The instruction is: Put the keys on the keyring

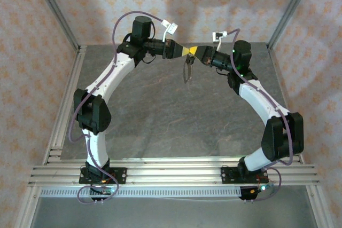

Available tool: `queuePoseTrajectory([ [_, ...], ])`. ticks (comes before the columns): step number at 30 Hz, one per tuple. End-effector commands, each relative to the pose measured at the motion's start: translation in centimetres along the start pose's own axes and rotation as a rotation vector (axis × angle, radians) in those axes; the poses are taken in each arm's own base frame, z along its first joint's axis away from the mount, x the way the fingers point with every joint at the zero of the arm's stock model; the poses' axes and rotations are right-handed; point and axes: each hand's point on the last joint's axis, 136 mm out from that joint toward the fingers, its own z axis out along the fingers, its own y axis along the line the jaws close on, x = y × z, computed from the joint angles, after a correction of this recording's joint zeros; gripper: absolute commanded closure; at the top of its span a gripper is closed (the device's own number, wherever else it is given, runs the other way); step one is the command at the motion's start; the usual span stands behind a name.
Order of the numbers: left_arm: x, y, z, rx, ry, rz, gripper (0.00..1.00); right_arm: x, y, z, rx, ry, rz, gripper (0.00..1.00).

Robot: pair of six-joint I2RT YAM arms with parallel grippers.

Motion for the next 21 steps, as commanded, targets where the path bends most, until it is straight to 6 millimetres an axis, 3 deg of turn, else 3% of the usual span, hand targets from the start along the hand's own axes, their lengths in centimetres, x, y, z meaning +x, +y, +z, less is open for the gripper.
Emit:
queuePoseTrajectory([
  [1,-1.1,-1.2,0.4,0.026,-0.030,0.049,0.91,-0.9,1.3,-0.2,-0.033,-0.024,-0.048,1.00],
  [5,-0.9,-1.5,0.7,0.033,-0.026,0.056,1.00,-0.9,1.2,-0.2,-0.032,-0.025,-0.048,1.00],
  [10,-1.2,-1.7,0.8,0.009,-0.047,0.059,1.00,-1.0,1.3,-0.3,-0.028,-0.030,-0.044,1.00],
  [12,-1.6,-0.5,0.8,-0.042,-0.093,0.039,1.00,-1.5,1.4,-0.7,-0.010,-0.059,-0.040,0.99],
  [13,-2.5,-1.6,0.2,-0.057,-0.134,0.058,1.00,-1.9,1.5,-1.1,-0.003,-0.076,-0.042,0.93],
  [17,-3.7,-1.5,-0.9,-0.090,-0.257,0.041,1.00,-3.0,2.3,-2.8,0.036,-0.158,-0.063,0.78],
  [21,-4.2,-2.2,-1.4,-0.077,-0.308,0.029,1.00,-3.0,2.9,-4.4,0.088,-0.217,-0.091,0.69],
])
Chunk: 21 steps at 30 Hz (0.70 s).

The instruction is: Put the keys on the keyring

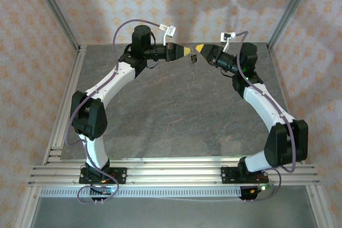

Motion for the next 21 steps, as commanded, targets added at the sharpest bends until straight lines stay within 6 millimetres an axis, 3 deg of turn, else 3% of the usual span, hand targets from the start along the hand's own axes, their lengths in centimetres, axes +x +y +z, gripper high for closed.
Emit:
queuePoseTrajectory([
  [1,-4.2,-3.9,-1.6,0.040,-0.153,0.090,1.00,-1.5,2.7,-2.2,0.009,-0.106,-0.097,0.67],
  [6,-4.5,-4.8,-1.9,0.048,-0.180,0.091,1.00,-0.5,2.3,-4.0,0.090,-0.141,-0.159,0.54],
  [9,-4.9,-5.2,-2.0,0.056,-0.204,0.086,1.00,0.3,1.4,-4.1,0.142,-0.124,-0.200,0.52],
  [10,-4.9,-5.4,-1.9,0.062,-0.213,0.083,1.00,0.4,2.0,-4.5,0.146,-0.128,-0.225,0.51],
  [16,-4.9,-6.3,-1.7,0.084,-0.229,0.078,1.00,1.3,0.9,-3.9,0.230,-0.116,-0.288,0.51],
  [21,-4.5,-6.6,-1.6,0.089,-0.221,0.078,1.00,2.1,2.2,-3.1,0.198,-0.093,-0.334,0.50],
])
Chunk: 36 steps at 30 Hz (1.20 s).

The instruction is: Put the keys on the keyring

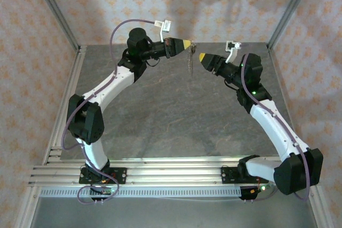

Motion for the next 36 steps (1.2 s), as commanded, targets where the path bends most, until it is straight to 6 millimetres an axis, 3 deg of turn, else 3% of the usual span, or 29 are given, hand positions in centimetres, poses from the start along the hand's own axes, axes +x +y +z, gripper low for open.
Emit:
queuePoseTrajectory([
  [1,-1.8,-3.7,-0.6,0.055,-0.058,0.077,1.00,-0.2,0.9,-0.1,0.002,-0.012,-0.082,0.50],
  [12,-1.4,-3.9,-0.2,0.063,-0.039,0.079,1.00,-1.4,3.1,0.2,-0.026,-0.026,-0.138,0.52],
  [27,-1.0,-4.0,0.2,0.068,-0.022,0.082,1.00,-1.7,2.9,2.2,-0.026,0.004,-0.145,0.56],
  [36,-0.8,-4.0,0.4,0.067,-0.012,0.082,1.00,-1.5,2.5,2.2,-0.007,0.018,-0.164,0.74],
])
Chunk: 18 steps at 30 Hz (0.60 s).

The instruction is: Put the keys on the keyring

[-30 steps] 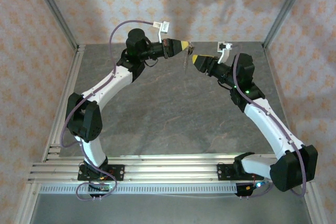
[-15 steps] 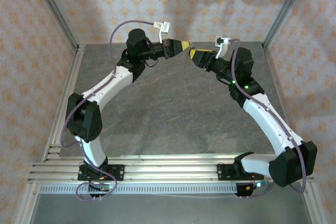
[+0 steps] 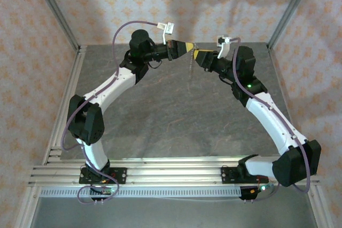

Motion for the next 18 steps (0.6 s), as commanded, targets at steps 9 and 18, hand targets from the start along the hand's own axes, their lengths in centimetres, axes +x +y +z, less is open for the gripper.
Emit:
queuePoseTrajectory([
  [9,-1.6,-3.1,0.1,0.053,-0.019,0.077,1.00,-2.2,1.0,-0.9,0.029,-0.047,-0.086,0.66],
  [18,-1.4,-3.1,0.4,0.056,-0.011,0.076,1.00,-2.9,1.5,-1.2,0.031,-0.049,-0.114,0.58],
])
